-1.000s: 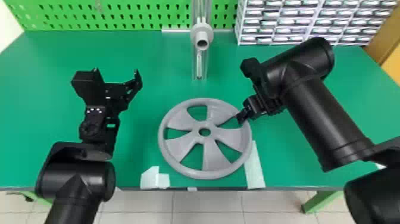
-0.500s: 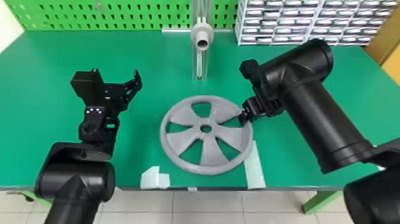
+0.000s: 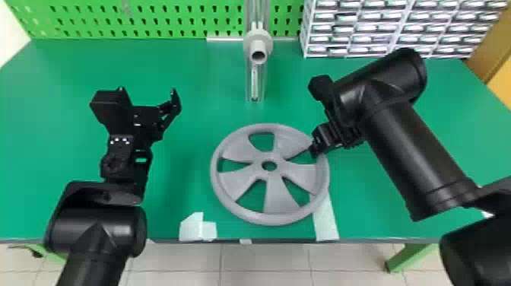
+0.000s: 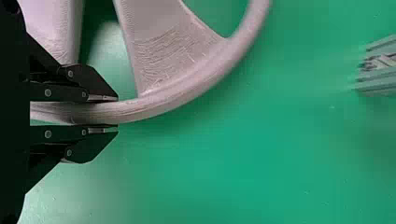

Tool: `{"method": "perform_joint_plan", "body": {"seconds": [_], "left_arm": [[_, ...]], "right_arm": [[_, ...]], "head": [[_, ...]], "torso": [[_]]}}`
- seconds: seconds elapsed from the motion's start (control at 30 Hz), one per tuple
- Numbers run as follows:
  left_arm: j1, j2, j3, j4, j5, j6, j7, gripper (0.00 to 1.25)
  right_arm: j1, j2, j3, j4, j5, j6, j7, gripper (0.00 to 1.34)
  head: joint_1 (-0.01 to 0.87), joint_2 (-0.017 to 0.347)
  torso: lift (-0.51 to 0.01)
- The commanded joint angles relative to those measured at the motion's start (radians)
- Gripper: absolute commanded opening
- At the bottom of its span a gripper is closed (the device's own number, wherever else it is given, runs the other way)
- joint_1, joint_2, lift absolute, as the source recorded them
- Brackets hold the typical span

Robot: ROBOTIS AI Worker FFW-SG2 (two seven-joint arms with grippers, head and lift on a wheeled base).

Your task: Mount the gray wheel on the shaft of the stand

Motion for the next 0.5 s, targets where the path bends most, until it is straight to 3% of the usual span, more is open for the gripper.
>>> {"method": "perform_joint_plan", "body": {"seconds": [0.0,0.13,0.47], "left_arm": [[0.0,0.0,-0.001,0.0,-0.002,0.001,0.0,1.12],[-0.001,0.0,-0.001,0.0,-0.002,0.003,0.0,1.12],[-0.001,0.0,-0.003,0.0,-0.002,0.006,0.0,1.12]], "right_arm": [[0.0,0.0,0.002,-0.007,0.006,0.002,0.0,0.28],[0.002,0.0,0.002,-0.02,0.014,0.002,0.0,0.19],[0.014,-0.001,-0.009,-0.055,0.015,-0.003,0.0,0.19]], "head": [[0.865,0.052],[0.865,0.052],[0.865,0.052]], "torso": [[-0.101],[-0.101],[-0.101]]}}
